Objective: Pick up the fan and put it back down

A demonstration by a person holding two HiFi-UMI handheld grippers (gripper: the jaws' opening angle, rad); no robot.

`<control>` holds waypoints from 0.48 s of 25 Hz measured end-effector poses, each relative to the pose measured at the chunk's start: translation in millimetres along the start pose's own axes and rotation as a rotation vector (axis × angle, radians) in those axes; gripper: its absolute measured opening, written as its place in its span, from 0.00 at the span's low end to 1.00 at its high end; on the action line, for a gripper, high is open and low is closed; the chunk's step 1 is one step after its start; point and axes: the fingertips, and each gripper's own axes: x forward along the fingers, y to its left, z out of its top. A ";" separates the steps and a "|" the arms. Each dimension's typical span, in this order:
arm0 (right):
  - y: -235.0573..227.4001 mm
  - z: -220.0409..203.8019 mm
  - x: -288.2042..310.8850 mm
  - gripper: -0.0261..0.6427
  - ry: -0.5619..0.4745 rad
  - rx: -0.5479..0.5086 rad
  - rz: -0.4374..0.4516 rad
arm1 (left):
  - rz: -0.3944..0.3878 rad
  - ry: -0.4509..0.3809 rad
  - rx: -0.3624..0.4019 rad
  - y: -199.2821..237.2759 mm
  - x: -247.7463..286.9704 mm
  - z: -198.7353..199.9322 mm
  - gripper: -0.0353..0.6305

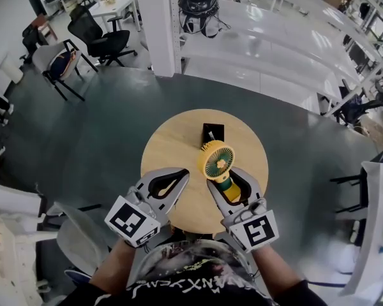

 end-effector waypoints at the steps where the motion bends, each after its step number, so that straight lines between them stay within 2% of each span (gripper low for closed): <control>1: 1.8 6.3 -2.7 0.31 -0.021 -0.003 0.009 | -0.001 -0.001 0.000 -0.1 0.3 0.9 0.08; 6: 6.7 26.6 -12.8 0.31 -0.079 -0.018 0.028 | -0.005 -0.001 0.000 0.2 2.9 2.5 0.08; 12: 1.7 27.6 -14.7 0.31 -0.094 -0.017 0.020 | -0.014 -0.011 -0.005 -1.4 5.6 4.7 0.08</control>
